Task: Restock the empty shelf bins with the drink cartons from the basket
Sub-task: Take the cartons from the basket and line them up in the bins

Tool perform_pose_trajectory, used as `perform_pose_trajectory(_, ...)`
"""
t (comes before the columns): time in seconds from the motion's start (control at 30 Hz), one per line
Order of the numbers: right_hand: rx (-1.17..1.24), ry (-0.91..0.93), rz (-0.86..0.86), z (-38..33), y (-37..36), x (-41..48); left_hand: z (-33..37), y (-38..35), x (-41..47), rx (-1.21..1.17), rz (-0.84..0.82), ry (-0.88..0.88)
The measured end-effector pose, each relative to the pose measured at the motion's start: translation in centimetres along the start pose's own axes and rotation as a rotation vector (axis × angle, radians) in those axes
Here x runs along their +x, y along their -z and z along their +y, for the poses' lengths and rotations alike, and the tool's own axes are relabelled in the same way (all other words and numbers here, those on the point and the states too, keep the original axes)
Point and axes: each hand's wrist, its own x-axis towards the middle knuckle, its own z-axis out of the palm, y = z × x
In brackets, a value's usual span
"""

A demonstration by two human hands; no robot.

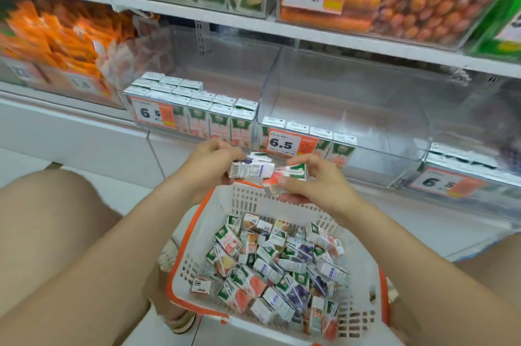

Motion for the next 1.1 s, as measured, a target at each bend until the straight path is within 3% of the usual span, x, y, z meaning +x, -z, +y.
perform_pose_trajectory(0.07, -0.005, 0.022, 0.017, -1.4, 0.3, -0.2, 1.4, -0.3, -1.1, -0.157, -0.086, 0.043)
perform_pose_trajectory(0.17, -0.021, 0.108, 0.042, -3.2, 0.8, -0.3, 2.3, -0.9, -2.0, -0.191, -0.192, 0.016)
perform_pose_trajectory(0.3, -0.074, 0.229, 0.141, -4.7, 1.7, -1.1, 1.8, -1.4, -2.4, 0.004, -0.201, -0.096)
perform_pose_trajectory(0.5, -0.171, 0.256, 0.359, -4.9, 1.7, -0.5, 2.8, -1.5, -2.0, 0.278, -0.164, -0.1)
perform_pose_trajectory(0.63, -0.231, 0.242, 0.339, -5.6, 1.2, -0.4, 4.2, -0.2, -1.7, 0.326, -0.139, -0.145)
perform_pose_trajectory(0.77, -0.113, 0.248, 0.268, -6.4, -0.2, -0.2, 6.1, 1.6, -1.3, 0.347, -0.175, -0.251)
perform_pose_trajectory(0.9, -0.003, 0.293, 0.217, -7.8, -2.0, 0.7, 6.9, 4.3, 0.5, 0.441, -0.047, -0.336)
perform_pose_trajectory(1.03, -0.226, 0.493, 0.227, -9.9, -3.9, 3.0, 7.8, 7.0, 2.6, 0.554, 0.212, -0.315)
perform_pose_trajectory(1.1, -0.344, 0.589, 0.31, -11.5, -5.2, 5.0, 8.1, 8.0, 3.3, 0.586, 0.323, -0.287)
